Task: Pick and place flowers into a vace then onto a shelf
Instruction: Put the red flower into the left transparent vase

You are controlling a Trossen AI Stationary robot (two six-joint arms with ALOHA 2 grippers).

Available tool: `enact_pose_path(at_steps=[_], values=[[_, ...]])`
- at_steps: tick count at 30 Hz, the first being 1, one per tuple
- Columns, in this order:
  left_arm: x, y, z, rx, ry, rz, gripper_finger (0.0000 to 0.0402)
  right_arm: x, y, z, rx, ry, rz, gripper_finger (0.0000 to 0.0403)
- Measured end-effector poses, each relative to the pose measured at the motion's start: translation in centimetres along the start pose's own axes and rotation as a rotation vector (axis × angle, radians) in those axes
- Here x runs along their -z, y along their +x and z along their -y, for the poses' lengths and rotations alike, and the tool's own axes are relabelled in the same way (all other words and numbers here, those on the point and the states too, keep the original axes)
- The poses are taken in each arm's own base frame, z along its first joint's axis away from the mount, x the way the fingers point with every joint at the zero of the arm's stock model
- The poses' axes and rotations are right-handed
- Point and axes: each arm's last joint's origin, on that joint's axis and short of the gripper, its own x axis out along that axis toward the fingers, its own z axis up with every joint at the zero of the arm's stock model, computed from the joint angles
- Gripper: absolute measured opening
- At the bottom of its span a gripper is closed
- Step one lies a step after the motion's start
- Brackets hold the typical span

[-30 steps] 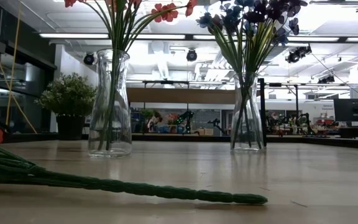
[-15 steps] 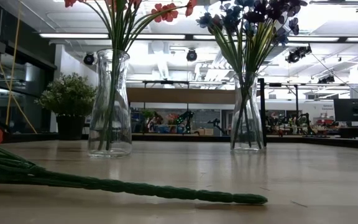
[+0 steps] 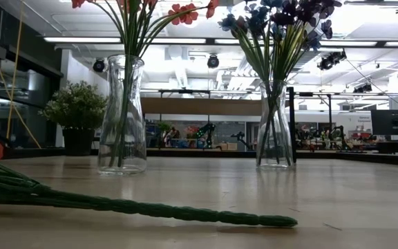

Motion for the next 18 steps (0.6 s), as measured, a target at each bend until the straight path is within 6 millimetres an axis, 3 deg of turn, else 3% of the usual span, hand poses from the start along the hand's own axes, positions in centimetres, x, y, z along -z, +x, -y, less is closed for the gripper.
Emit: enact_pose_path(at_steps=[11, 18], values=[[1.3, -2.1, -1.2, -0.052, 0.007, -0.03, 0.0097, -0.8, 6.1, -0.3, -0.05, 0.012, -0.314, 0.0165], [2.3, -4.2, -2.7, -0.123, 0.054, -0.054, 0.0097, 1.2, 10.2, -0.8, -0.048, 0.051, -0.426, 0.0165]])
